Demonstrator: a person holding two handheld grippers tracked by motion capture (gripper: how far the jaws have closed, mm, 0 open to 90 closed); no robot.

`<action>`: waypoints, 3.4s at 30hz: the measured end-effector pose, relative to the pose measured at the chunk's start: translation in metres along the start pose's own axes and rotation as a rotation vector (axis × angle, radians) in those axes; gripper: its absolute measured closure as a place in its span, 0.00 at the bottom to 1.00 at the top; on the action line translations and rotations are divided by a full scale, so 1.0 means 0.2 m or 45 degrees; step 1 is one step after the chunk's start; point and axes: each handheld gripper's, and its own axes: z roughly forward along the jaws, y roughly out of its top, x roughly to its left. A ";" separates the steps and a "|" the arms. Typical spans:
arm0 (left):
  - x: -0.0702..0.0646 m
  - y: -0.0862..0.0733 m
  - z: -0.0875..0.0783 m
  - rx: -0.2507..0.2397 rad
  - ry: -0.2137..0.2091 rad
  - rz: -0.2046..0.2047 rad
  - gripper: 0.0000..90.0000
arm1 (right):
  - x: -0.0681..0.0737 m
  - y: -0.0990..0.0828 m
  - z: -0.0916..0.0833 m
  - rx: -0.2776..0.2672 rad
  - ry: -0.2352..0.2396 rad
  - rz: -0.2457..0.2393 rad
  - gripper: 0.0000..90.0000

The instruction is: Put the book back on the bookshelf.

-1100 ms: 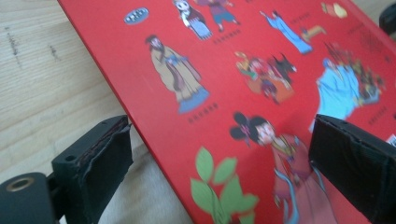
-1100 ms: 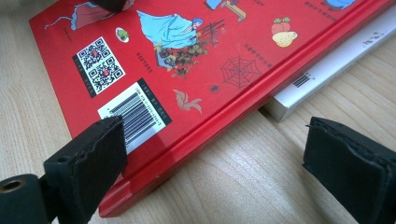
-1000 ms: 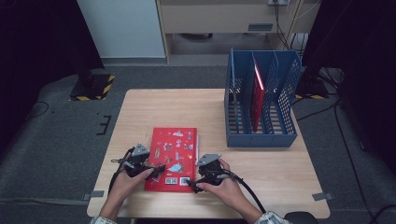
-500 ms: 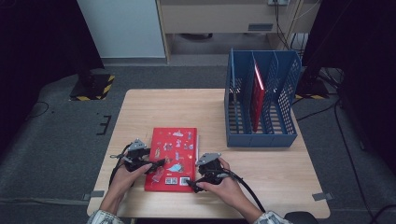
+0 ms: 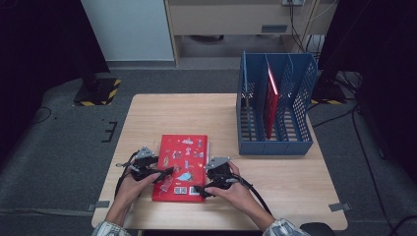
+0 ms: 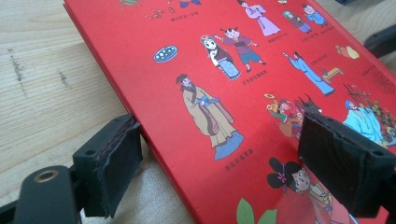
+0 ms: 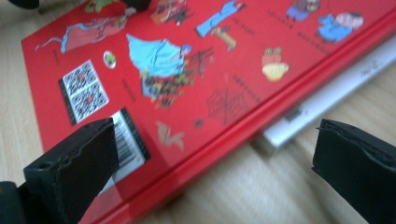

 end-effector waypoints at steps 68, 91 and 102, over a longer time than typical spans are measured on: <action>-0.09 0.08 -0.10 -0.097 -0.051 0.127 0.37 | -0.11 0.13 -0.07 -0.047 -0.036 0.153 0.15; -0.11 0.10 -0.13 -0.135 -0.027 0.151 0.43 | -0.12 0.17 -0.11 0.007 -0.074 0.073 0.24; -0.11 0.11 -0.14 -0.140 -0.036 0.148 0.46 | -0.13 0.16 -0.12 0.024 -0.048 0.091 0.25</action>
